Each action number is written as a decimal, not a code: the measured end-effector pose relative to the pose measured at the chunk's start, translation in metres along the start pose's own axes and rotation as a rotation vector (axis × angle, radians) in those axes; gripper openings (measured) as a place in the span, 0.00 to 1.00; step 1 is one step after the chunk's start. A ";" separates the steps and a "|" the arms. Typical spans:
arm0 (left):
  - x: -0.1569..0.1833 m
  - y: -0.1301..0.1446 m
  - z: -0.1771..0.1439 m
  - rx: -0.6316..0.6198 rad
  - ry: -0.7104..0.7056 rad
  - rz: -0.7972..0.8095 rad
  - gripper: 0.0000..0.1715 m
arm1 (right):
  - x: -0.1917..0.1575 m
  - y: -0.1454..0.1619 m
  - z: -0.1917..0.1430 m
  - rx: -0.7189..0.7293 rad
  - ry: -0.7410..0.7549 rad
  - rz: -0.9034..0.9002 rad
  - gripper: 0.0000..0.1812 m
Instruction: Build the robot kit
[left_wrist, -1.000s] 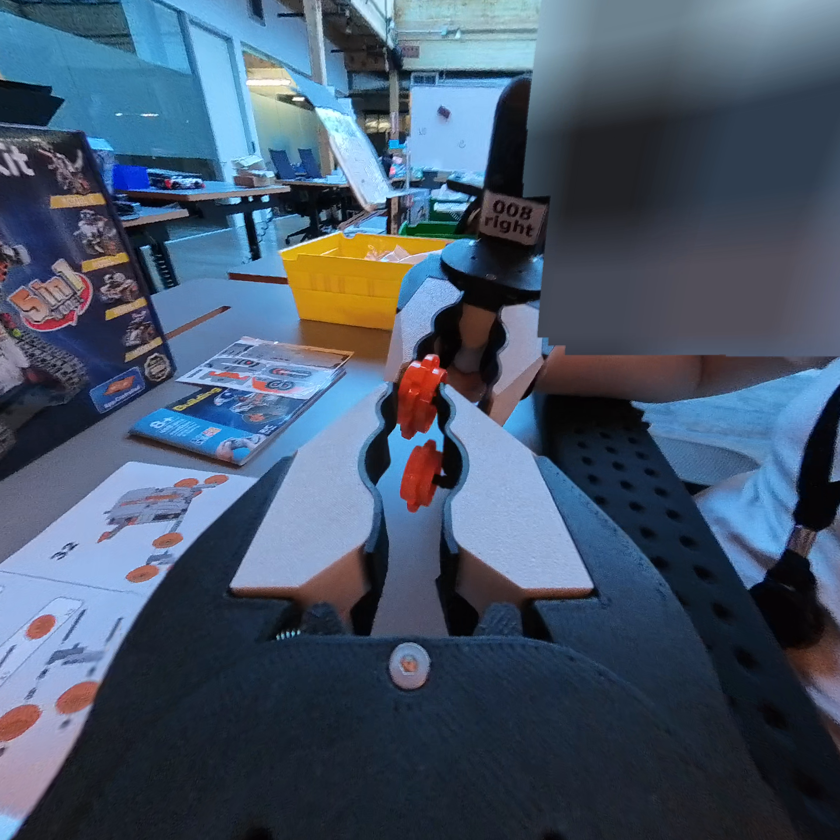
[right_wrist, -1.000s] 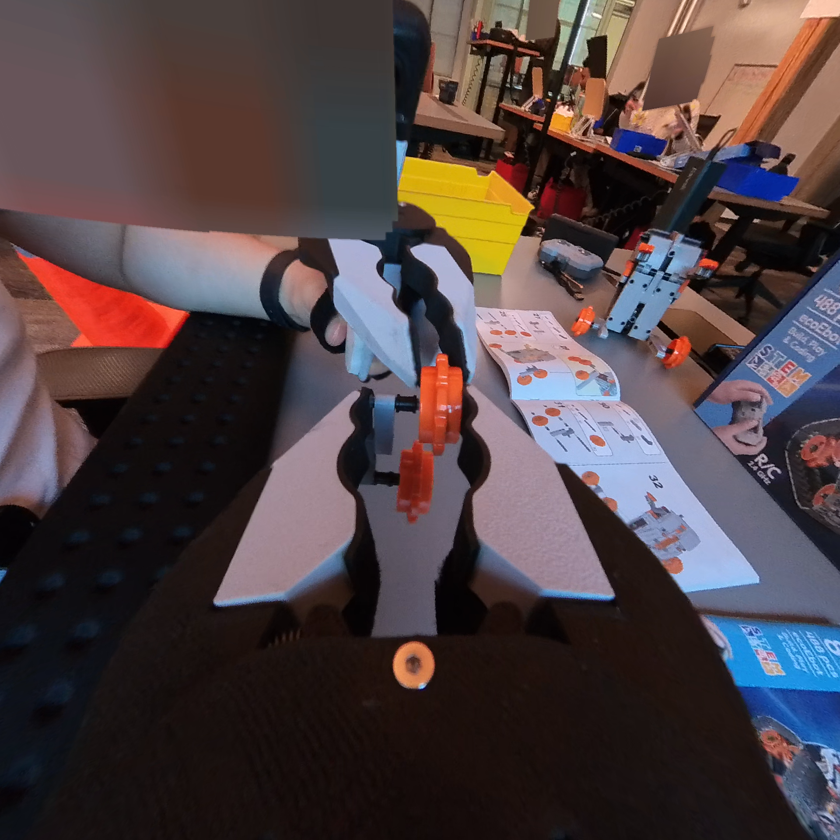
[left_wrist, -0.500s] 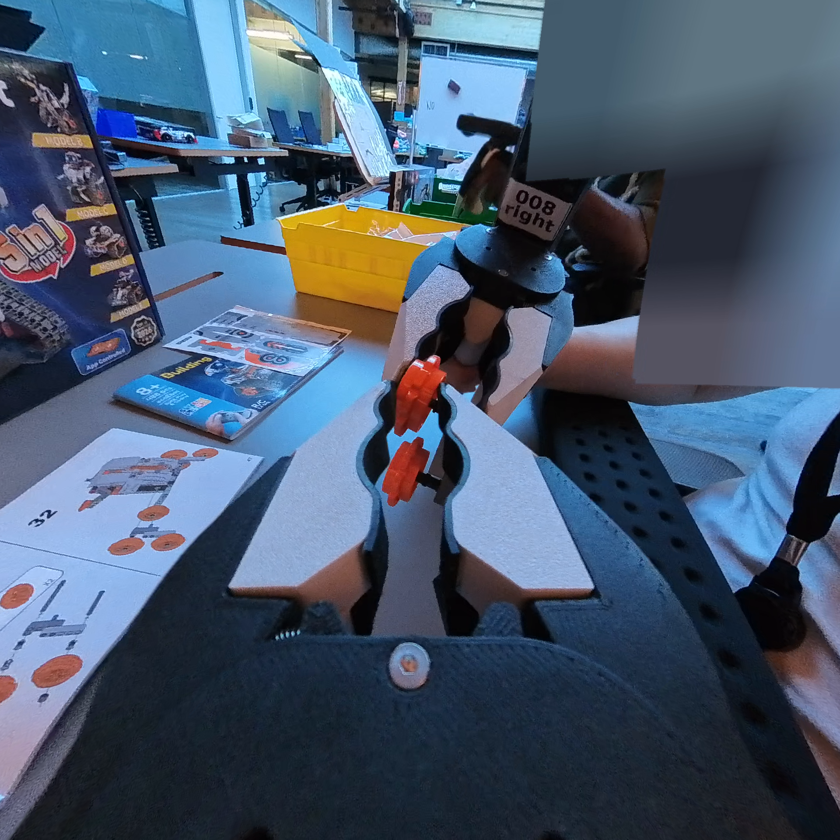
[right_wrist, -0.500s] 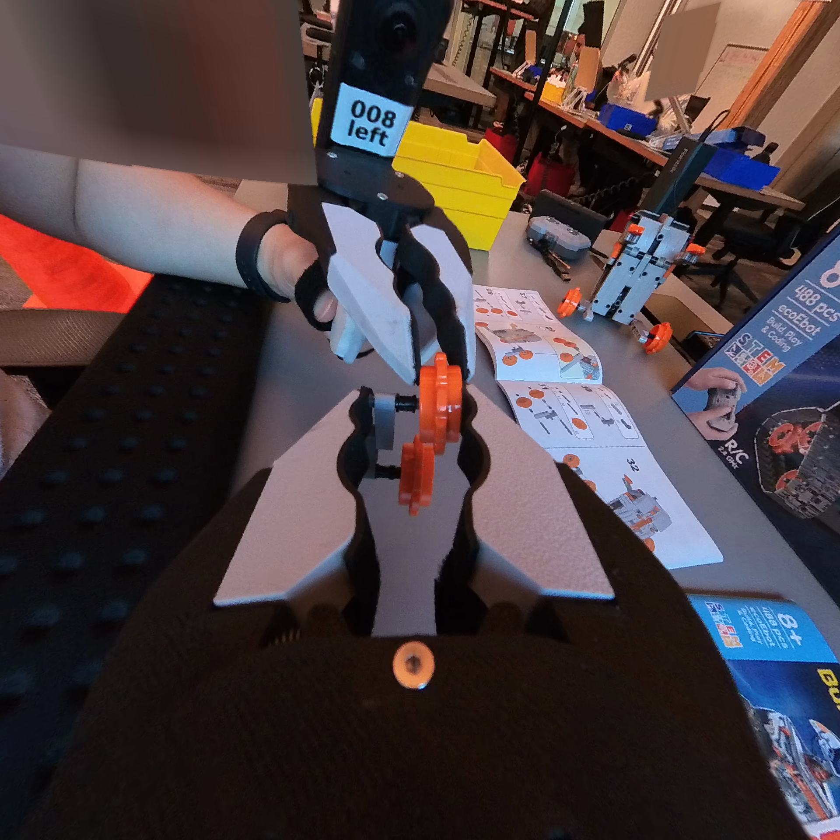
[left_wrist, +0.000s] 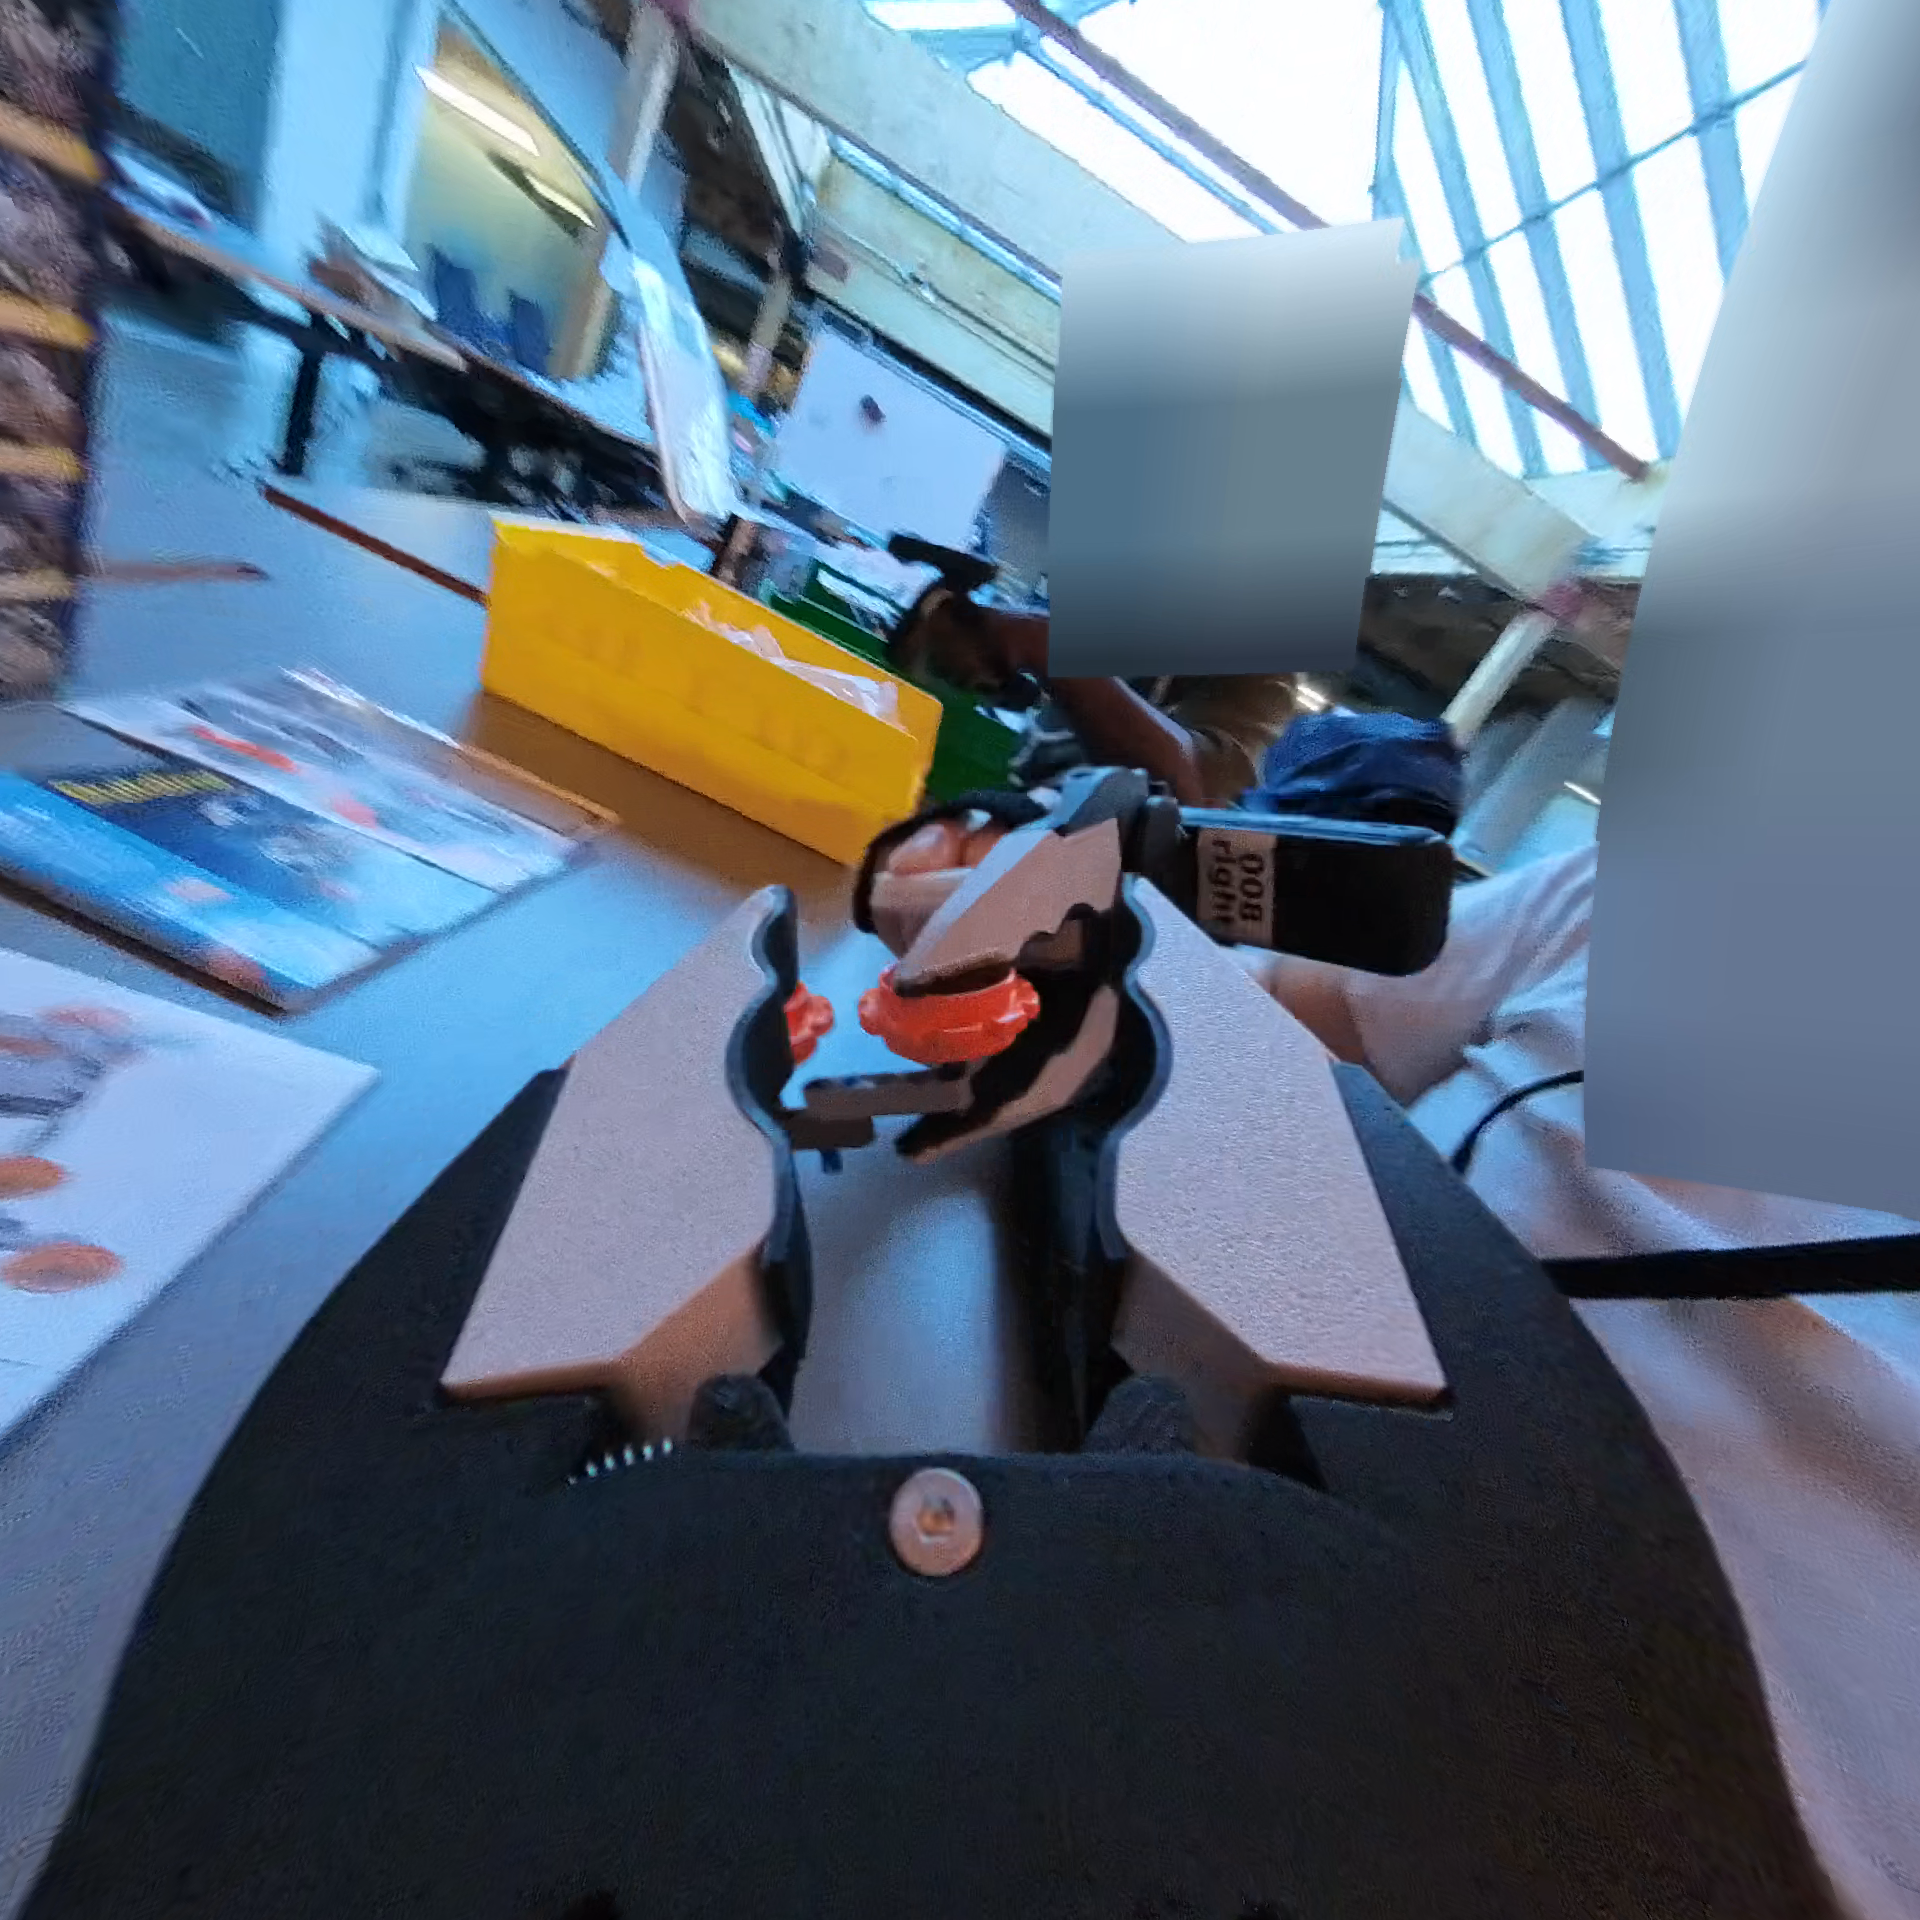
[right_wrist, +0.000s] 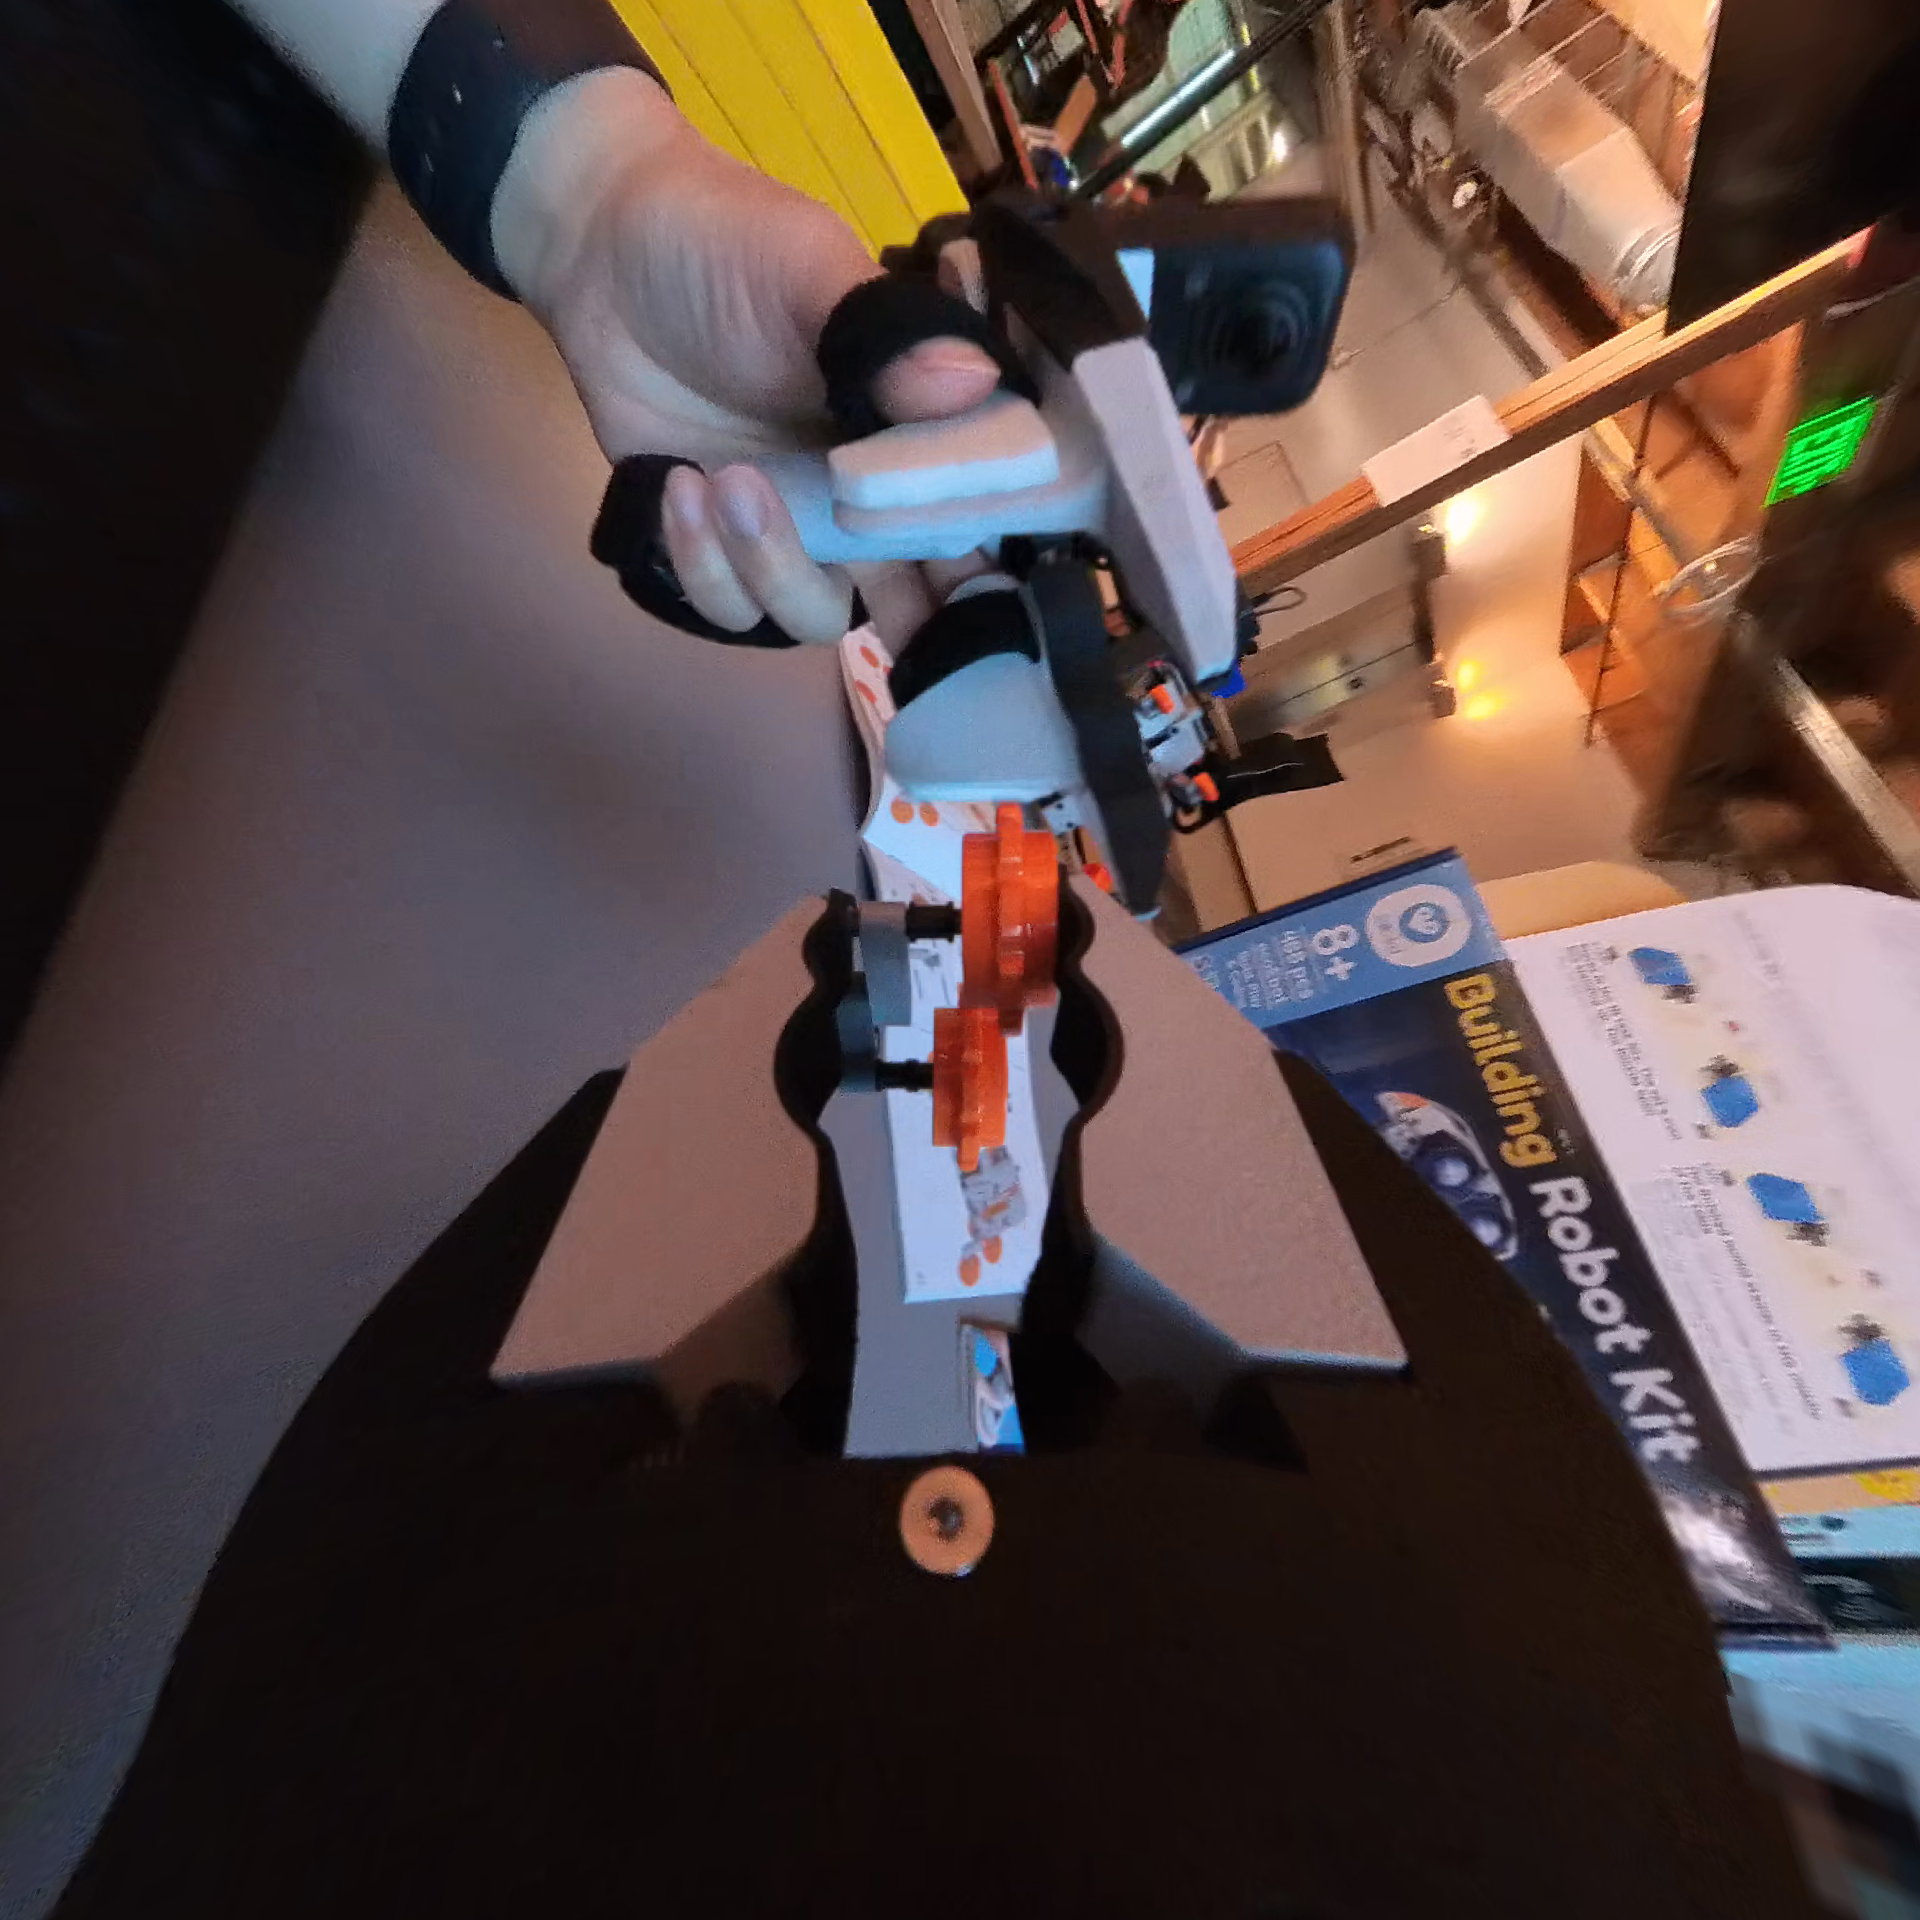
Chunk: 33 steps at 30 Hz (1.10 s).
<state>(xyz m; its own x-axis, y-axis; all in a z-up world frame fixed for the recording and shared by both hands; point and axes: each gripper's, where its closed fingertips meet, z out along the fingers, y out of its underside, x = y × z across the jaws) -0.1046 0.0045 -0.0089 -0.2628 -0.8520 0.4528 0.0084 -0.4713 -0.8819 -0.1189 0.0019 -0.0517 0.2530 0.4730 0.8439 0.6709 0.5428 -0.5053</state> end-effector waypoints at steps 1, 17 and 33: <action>0.001 0.006 0.003 -0.031 0.009 -0.014 0.33 | 0.002 -0.002 0.000 0.013 0.016 -0.012 0.20; 0.017 0.025 0.026 -0.054 0.015 0.092 0.18 | 0.007 -0.017 -0.005 0.095 0.074 -0.084 0.20; 0.021 0.024 0.024 -0.076 0.048 0.068 0.19 | 0.007 -0.019 -0.004 0.068 0.077 -0.072 0.20</action>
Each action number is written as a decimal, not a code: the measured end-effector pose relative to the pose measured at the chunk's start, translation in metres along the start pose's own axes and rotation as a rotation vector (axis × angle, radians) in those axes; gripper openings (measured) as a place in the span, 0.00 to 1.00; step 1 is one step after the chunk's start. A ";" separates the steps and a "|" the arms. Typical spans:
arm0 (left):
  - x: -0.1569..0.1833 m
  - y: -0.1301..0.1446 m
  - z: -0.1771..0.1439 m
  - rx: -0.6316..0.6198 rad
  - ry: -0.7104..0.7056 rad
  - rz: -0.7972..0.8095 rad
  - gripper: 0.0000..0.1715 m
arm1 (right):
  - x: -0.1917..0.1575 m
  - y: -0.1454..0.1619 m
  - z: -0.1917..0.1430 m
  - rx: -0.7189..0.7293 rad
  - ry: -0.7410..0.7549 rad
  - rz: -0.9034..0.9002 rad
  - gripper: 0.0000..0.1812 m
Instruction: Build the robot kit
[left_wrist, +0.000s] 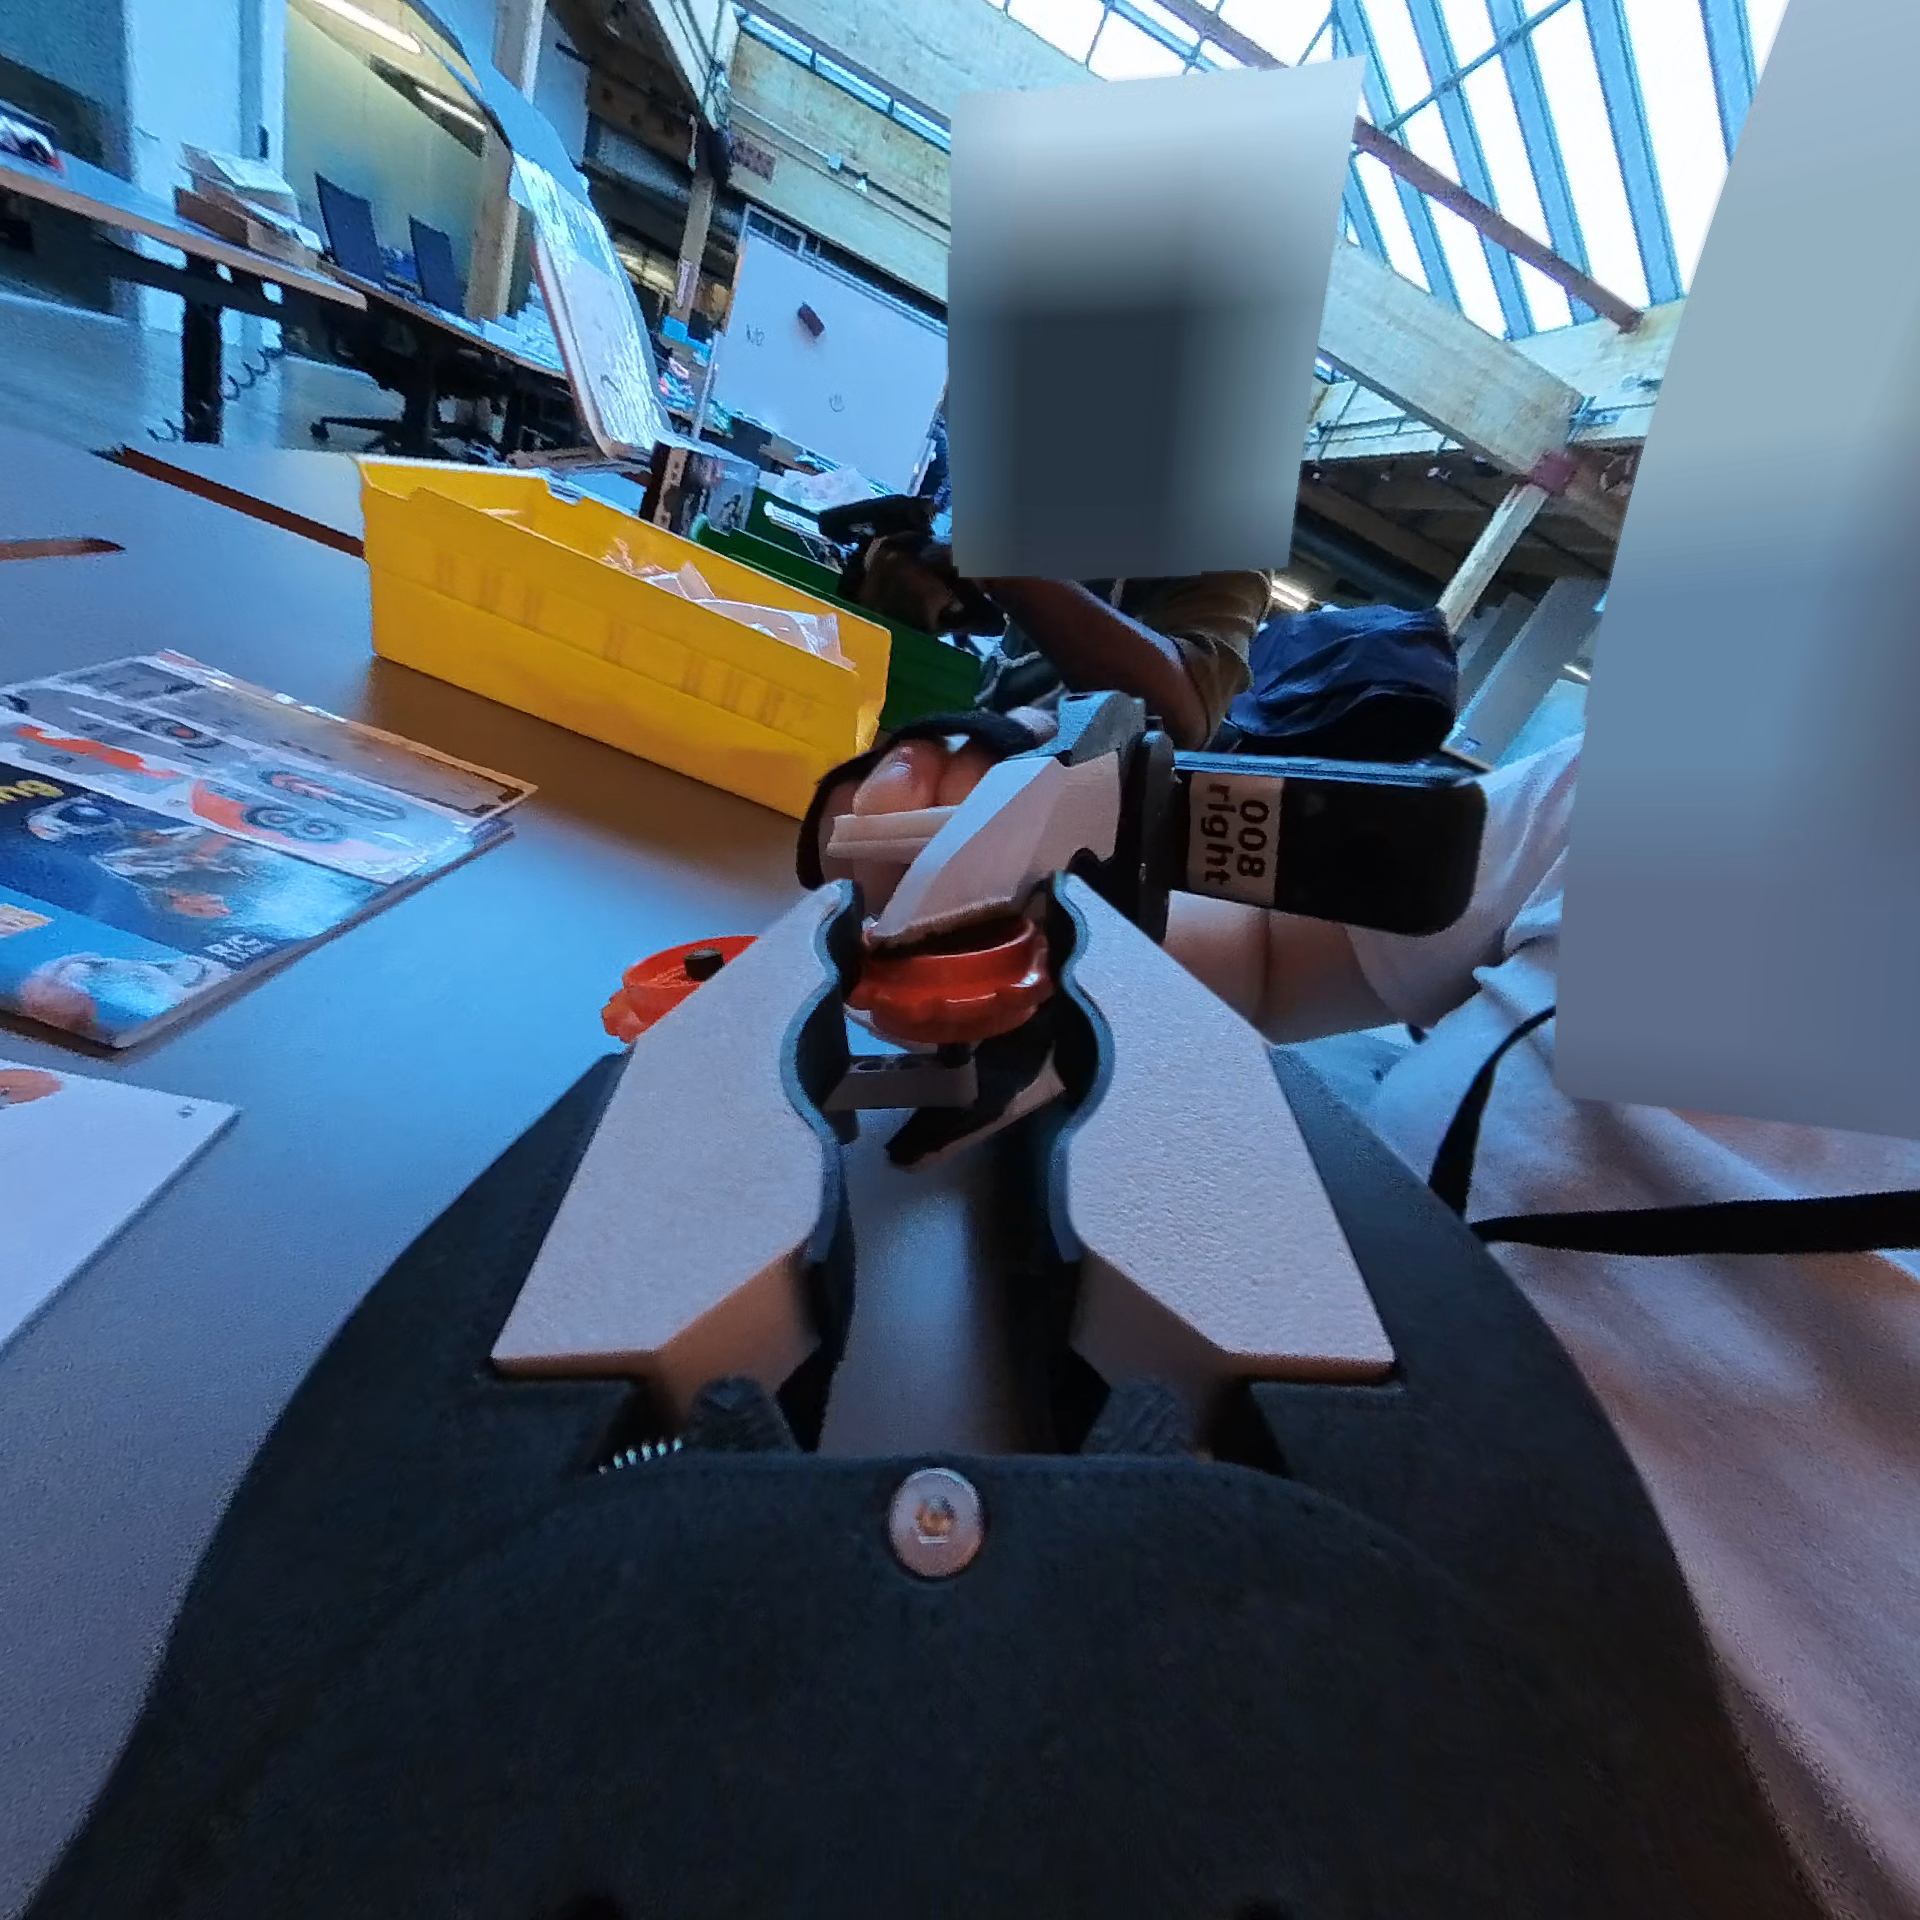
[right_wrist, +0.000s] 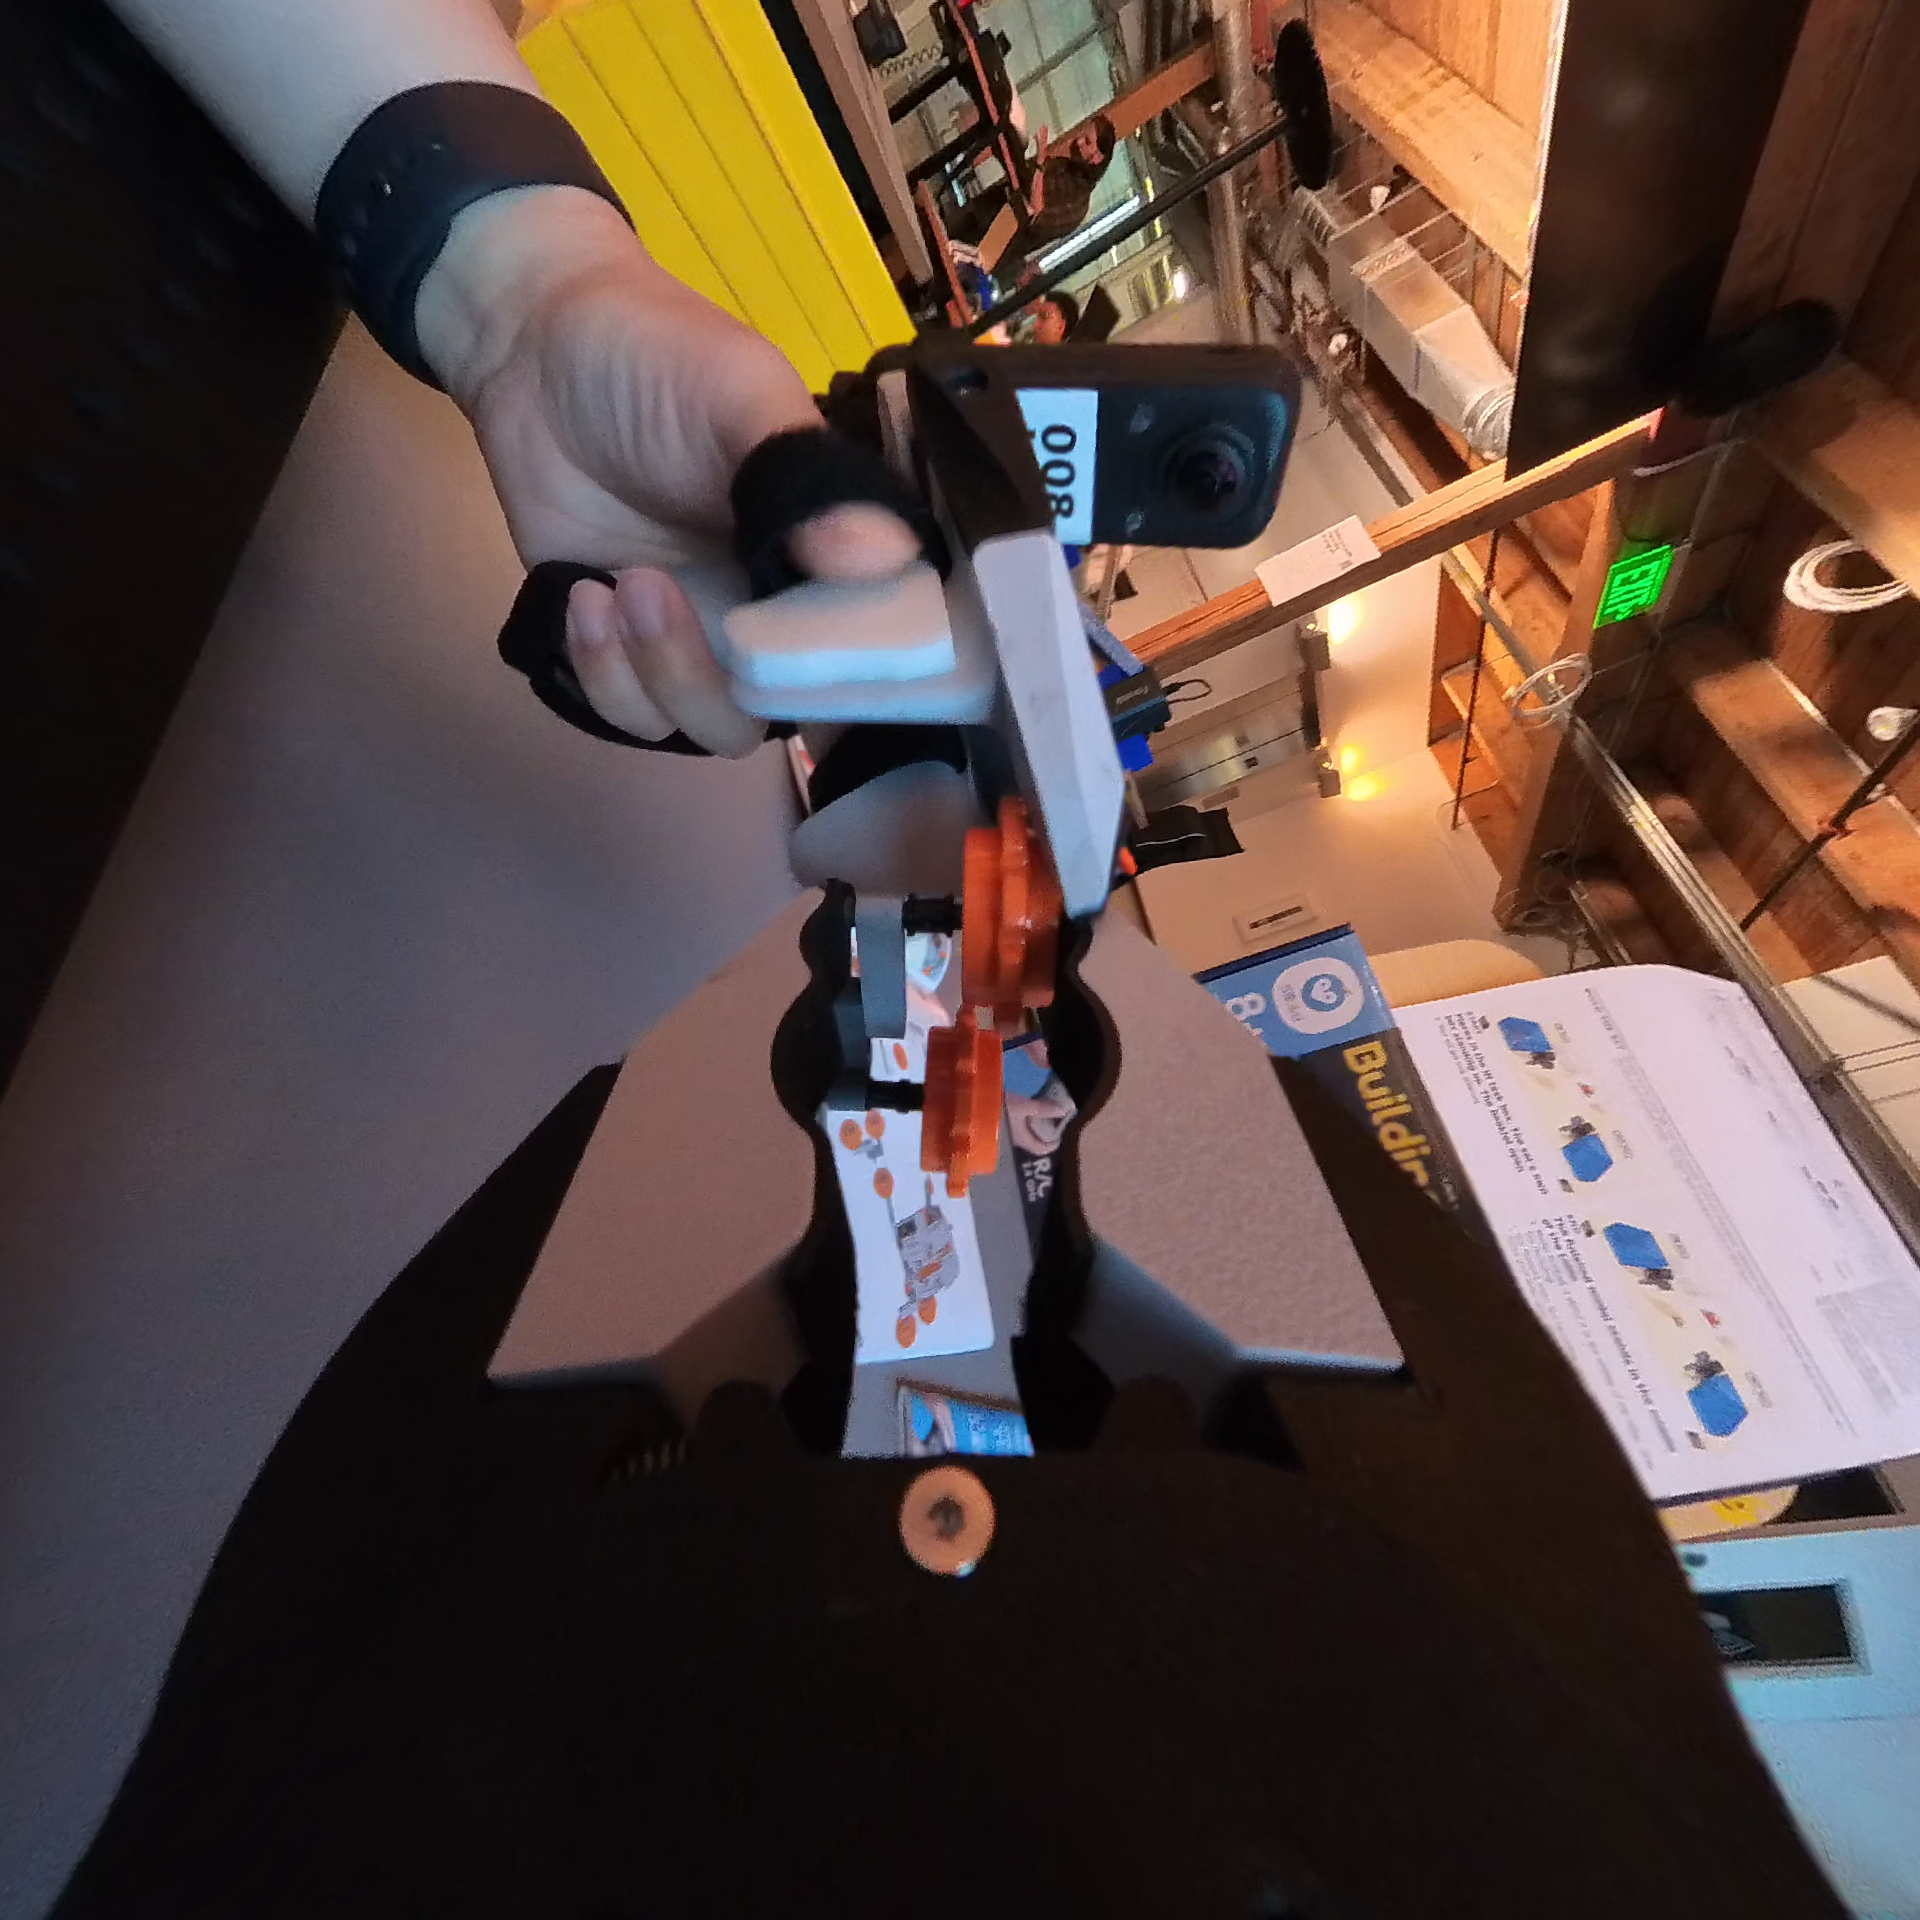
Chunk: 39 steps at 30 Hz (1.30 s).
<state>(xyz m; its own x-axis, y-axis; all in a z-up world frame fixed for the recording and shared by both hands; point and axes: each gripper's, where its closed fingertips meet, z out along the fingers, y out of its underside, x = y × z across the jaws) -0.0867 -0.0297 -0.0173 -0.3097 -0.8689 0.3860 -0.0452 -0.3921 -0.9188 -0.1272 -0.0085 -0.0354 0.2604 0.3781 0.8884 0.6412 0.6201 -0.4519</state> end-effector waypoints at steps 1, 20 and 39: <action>0.000 0.001 0.000 -0.003 0.012 -0.009 0.23 | -0.001 0.003 0.001 -0.010 -0.004 0.007 0.20; -0.029 0.010 -0.007 -0.003 -0.002 -0.276 0.18 | -0.015 0.020 0.014 -0.096 -0.111 0.246 0.19; -0.041 0.039 -0.004 -0.055 -0.009 -0.486 0.19 | -0.040 0.037 0.011 -0.158 -0.161 0.406 0.20</action>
<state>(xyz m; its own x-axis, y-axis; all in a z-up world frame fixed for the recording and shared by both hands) -0.0793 -0.0081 -0.0697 -0.2320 -0.5916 0.7721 -0.2326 -0.7370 -0.6346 -0.1218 0.0074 -0.0889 0.4058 0.6780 0.6129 0.6161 0.2924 -0.7314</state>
